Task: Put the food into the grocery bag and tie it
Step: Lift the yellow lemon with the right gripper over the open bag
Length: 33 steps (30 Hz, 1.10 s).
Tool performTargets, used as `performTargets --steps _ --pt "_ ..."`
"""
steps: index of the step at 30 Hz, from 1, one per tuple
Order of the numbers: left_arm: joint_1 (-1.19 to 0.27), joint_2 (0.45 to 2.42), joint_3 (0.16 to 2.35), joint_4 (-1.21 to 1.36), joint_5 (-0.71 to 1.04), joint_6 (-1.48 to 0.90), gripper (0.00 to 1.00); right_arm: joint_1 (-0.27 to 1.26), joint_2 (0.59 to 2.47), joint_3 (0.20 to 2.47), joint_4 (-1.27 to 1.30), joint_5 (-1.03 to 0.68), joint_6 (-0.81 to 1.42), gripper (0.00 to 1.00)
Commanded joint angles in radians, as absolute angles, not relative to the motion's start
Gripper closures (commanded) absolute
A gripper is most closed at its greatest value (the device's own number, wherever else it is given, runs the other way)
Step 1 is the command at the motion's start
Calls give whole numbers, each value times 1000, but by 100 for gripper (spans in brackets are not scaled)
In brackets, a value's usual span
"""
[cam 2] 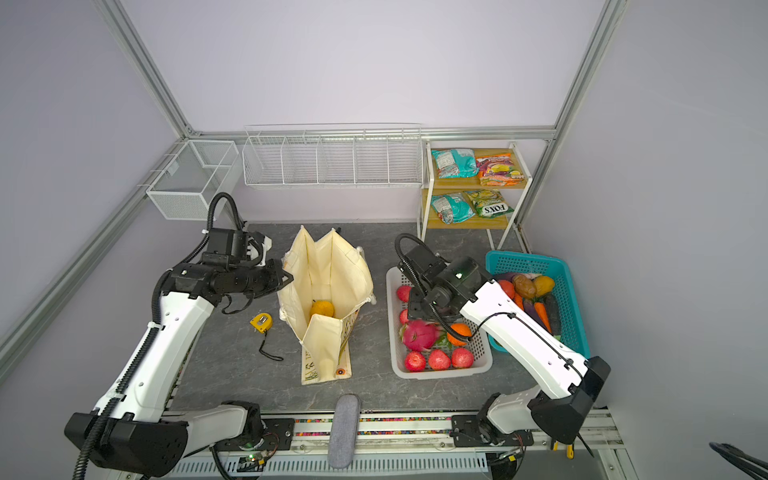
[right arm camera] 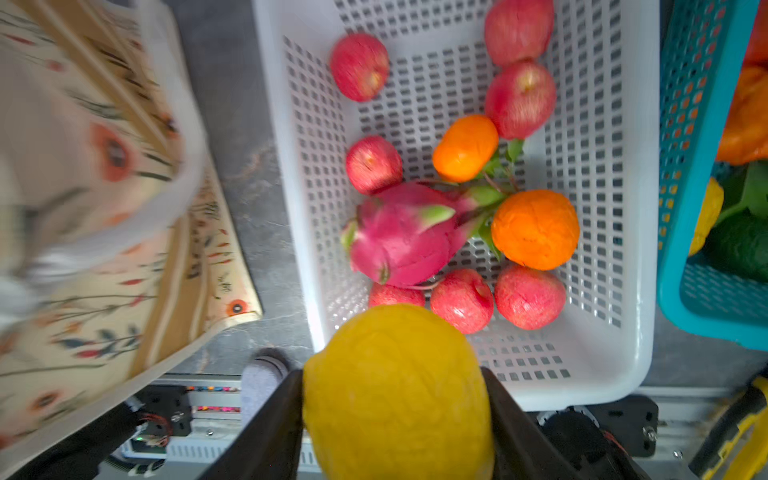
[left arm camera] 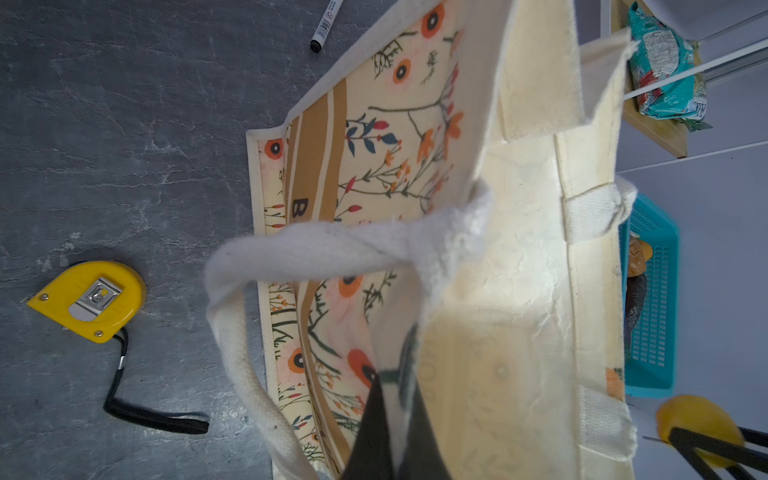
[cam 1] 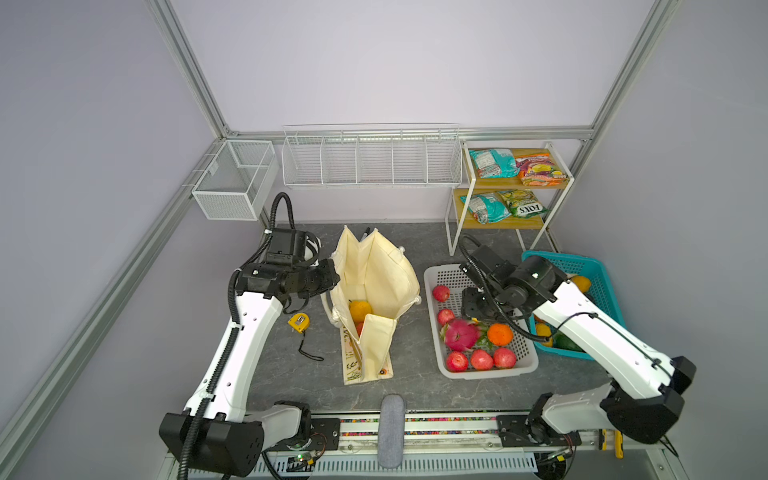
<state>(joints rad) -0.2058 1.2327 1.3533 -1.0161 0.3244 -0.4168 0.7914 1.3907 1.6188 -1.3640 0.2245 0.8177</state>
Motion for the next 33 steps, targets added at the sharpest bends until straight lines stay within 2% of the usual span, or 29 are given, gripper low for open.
performTargets --steps 1,9,21,33 --pt "-213 1208 1325 -1031 354 -438 100 789 1429 1736 -1348 217 716 55" --pt "-214 1202 1319 -1029 348 -448 100 848 1549 1933 -1181 132 590 54" --pt "-215 1196 1314 -1039 344 -463 100 968 1951 2317 -1153 66 352 53" --pt "-216 1188 1315 -1032 361 -480 100 986 2187 2388 -1063 40 281 53"
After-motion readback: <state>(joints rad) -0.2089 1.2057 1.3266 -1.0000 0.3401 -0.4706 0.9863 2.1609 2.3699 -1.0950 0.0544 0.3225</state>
